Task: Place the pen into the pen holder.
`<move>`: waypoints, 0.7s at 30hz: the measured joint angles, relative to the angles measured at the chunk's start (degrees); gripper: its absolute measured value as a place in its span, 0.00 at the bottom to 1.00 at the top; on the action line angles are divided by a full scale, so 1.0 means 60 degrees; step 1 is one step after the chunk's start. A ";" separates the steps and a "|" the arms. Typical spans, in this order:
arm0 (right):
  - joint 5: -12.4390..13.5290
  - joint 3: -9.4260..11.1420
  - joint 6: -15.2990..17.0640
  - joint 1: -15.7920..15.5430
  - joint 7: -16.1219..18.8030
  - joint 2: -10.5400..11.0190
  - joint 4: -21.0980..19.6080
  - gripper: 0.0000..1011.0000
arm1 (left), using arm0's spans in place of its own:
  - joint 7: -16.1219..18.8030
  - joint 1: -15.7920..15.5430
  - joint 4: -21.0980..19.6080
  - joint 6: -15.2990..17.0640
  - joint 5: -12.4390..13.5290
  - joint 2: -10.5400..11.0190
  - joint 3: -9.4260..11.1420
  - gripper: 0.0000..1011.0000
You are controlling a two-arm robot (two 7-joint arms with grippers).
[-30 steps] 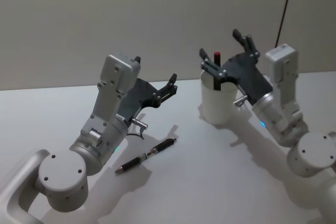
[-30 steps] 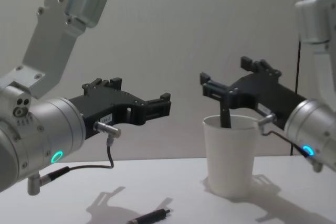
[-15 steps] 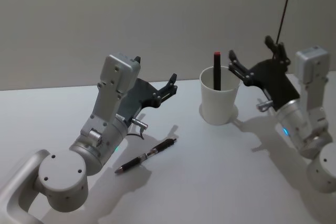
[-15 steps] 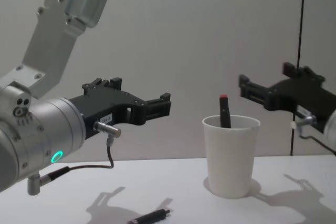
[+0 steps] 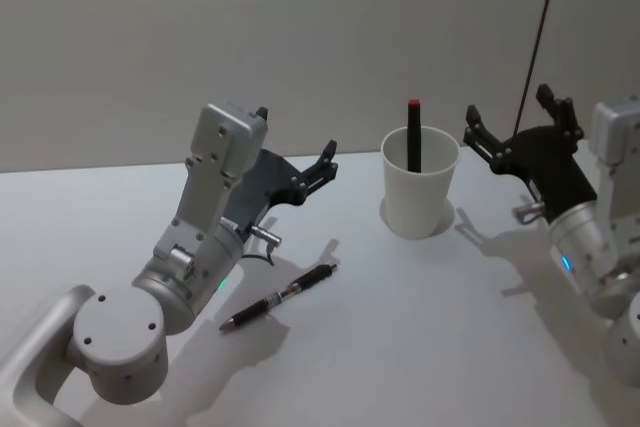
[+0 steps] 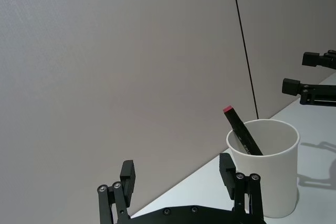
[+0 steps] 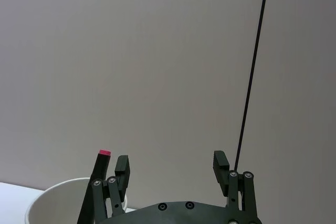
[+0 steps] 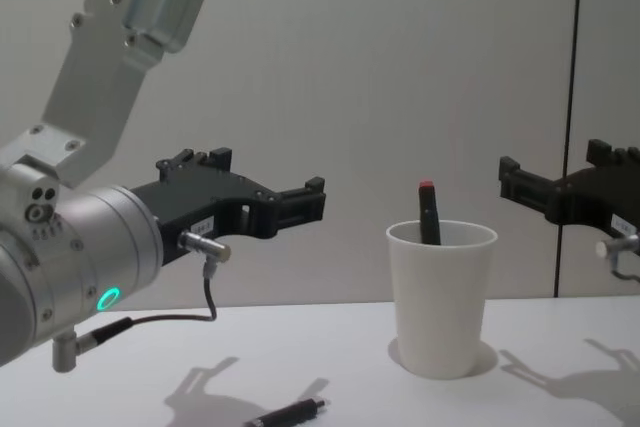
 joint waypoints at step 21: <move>0.1158 0.0152 0.1578 -0.1465 0.0170 0.0979 -0.2190 0.99 | -0.0001 0.0000 0.0001 0.0000 0.0001 0.0000 0.0000 0.99</move>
